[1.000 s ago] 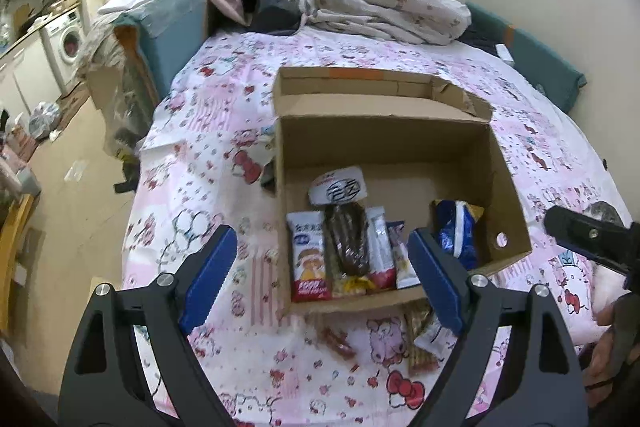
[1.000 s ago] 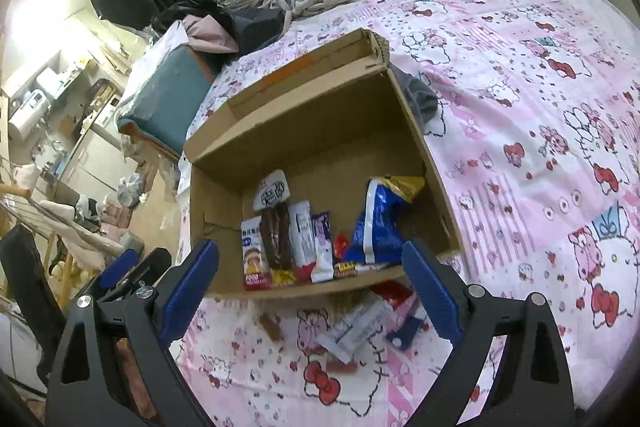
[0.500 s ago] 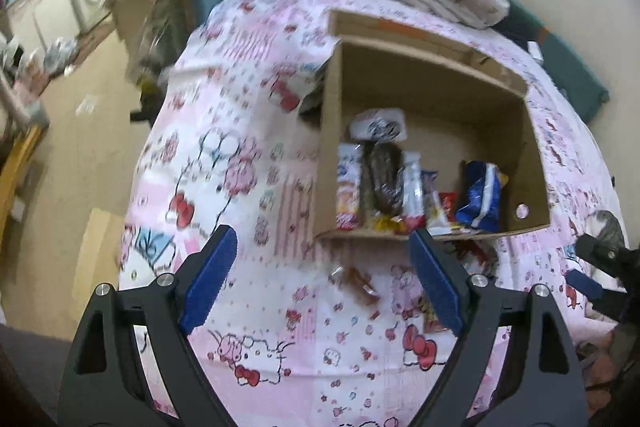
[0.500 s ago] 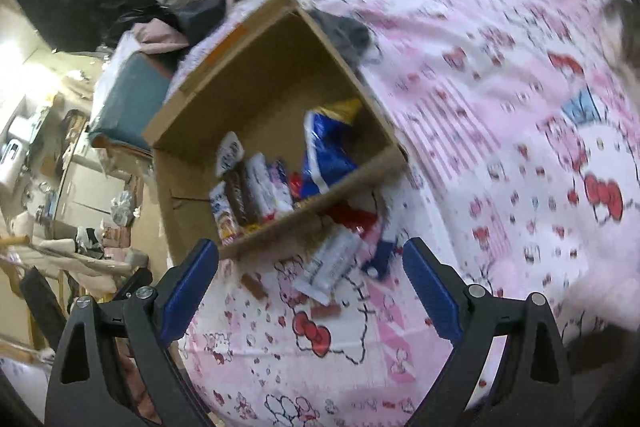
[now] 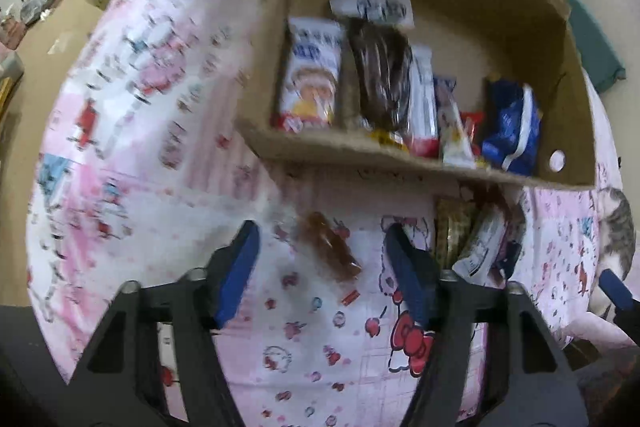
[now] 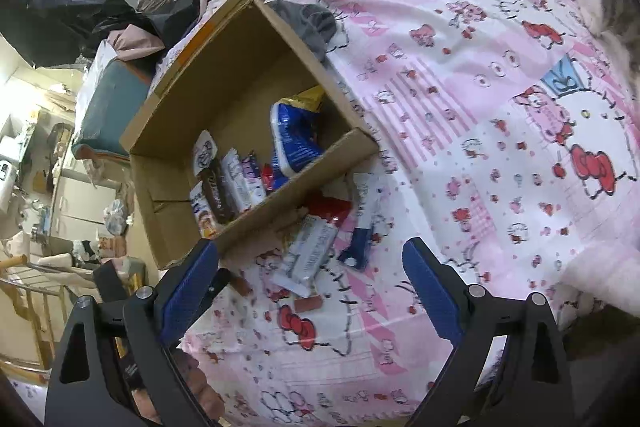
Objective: Organize snacks
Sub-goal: 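Grasp the clear bag of brown snack with the left gripper while the right grasps a white stick pack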
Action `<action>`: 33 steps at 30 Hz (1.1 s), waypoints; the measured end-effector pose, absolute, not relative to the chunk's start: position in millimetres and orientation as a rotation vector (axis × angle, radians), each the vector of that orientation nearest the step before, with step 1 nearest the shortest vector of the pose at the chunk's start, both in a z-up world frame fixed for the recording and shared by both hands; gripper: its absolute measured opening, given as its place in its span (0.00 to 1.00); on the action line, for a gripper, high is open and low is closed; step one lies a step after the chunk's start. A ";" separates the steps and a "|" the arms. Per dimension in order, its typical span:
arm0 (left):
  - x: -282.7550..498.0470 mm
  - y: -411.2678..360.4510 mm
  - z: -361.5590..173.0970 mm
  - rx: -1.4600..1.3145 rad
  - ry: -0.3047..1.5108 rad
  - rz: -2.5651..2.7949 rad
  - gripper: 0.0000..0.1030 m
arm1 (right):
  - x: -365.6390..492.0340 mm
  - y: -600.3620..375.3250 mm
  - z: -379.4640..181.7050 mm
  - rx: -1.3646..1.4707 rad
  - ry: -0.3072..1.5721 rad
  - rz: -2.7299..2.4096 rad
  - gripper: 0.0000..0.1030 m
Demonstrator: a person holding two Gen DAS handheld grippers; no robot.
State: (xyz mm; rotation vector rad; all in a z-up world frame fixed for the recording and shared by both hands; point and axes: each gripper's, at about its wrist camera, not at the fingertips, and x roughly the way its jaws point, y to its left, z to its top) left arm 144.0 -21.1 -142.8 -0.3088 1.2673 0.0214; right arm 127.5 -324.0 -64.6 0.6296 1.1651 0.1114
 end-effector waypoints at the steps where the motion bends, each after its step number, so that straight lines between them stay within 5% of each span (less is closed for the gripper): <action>1: 145.7 -24.7 -148.6 -0.310 1.297 0.010 0.39 | 125.8 -326.5 -66.9 0.636 1.174 0.105 0.93; 4: 146.5 -32.9 -154.3 -0.255 1.328 0.004 0.14 | 125.7 -329.4 -72.3 0.660 1.193 0.098 0.93; 5: 145.6 -33.1 -153.6 -0.243 1.332 0.000 0.13 | 126.7 -328.8 -72.7 0.658 1.195 0.098 0.93; 13: 116.9 -15.7 -111.6 -0.274 1.337 -0.028 0.12 | 135.1 -322.4 -85.3 0.647 1.221 0.116 0.90; 19: 100.7 -6.9 -75.2 -0.239 1.296 -0.068 0.12 | 144.9 -327.0 -104.2 0.679 1.259 0.085 0.62; 33: 102.9 7.7 -77.9 -0.246 1.246 -0.036 0.12 | 180.7 -287.1 -154.3 0.405 1.385 0.007 0.36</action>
